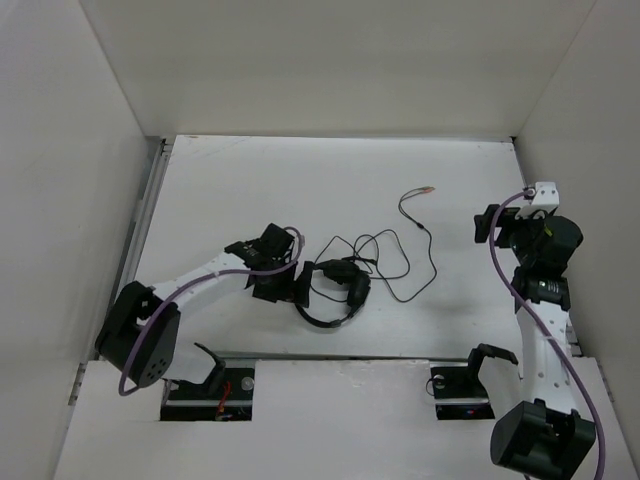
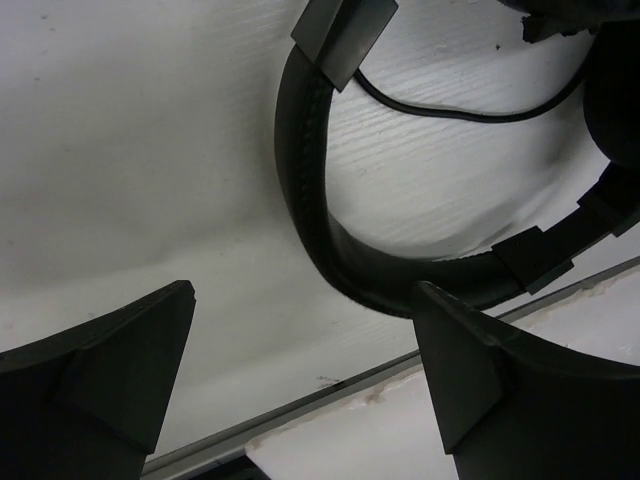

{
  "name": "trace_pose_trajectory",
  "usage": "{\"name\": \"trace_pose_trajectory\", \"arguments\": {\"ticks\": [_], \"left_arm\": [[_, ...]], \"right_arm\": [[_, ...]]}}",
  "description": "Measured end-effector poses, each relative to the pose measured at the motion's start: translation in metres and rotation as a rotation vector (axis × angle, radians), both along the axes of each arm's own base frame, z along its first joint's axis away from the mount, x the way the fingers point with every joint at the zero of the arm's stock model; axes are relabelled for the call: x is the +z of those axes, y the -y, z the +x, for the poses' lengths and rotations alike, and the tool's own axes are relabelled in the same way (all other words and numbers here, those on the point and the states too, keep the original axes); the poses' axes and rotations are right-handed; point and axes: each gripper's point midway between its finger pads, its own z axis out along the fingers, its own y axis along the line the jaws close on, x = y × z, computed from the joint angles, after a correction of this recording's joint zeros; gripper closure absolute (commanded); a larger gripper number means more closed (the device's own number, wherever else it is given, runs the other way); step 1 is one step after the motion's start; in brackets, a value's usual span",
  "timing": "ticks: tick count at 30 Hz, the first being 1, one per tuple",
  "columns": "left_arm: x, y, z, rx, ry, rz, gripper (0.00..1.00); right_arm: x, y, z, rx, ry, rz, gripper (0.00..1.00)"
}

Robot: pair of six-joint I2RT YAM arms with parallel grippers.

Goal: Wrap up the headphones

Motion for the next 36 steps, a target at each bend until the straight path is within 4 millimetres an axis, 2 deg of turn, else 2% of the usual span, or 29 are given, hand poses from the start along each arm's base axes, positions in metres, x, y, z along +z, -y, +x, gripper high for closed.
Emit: {"name": "trace_pose_trajectory", "arguments": {"ticks": [3, 5, 8, 10, 13, 21, 25, 27, 30, 32, 36], "left_arm": [[-0.011, 0.008, 0.0, 0.022, -0.034, 0.003, 0.19], [-0.019, 0.01, 0.0, 0.033, -0.052, 0.015, 0.29], [-0.023, 0.015, 0.005, 0.046, -0.04, 0.025, 0.49], [-0.025, 0.02, 0.007, 0.042, -0.035, 0.034, 0.67], [-0.029, 0.027, 0.012, 0.021, -0.011, 0.061, 0.82], [-0.03, 0.043, 0.021, -0.029, 0.043, 0.077, 1.0], [-0.027, 0.044, 0.039, -0.044, 0.086, 0.103, 1.0], [-0.023, 0.041, 0.051, -0.059, 0.114, 0.124, 1.0], [0.005, 0.042, 0.092, -0.041, 0.204, 0.113, 1.0], [0.034, 0.041, 0.126, -0.012, 0.287, 0.093, 1.0], [0.095, 0.027, 0.185, 0.042, 0.451, 0.063, 1.0]], "right_arm": [[0.005, 0.001, 0.0, -0.002, 0.019, 0.01, 0.0], [0.007, 0.002, 0.0, -0.003, 0.027, 0.016, 0.0], [0.009, 0.002, -0.003, -0.006, 0.038, 0.029, 0.0], [0.009, 0.003, -0.005, -0.009, 0.043, 0.037, 0.0], [0.011, 0.005, -0.005, -0.014, 0.049, 0.046, 0.0], [0.01, 0.007, -0.006, -0.016, 0.049, 0.06, 0.0], [0.005, 0.004, -0.006, -0.004, 0.041, 0.052, 0.0], [0.002, -0.005, -0.003, 0.025, 0.035, 0.032, 0.0], [-0.001, -0.03, 0.004, 0.116, 0.01, -0.017, 0.0], [0.001, -0.055, 0.012, 0.202, -0.021, -0.056, 0.0], [0.024, -0.101, 0.028, 0.361, -0.042, -0.104, 0.0]]}}
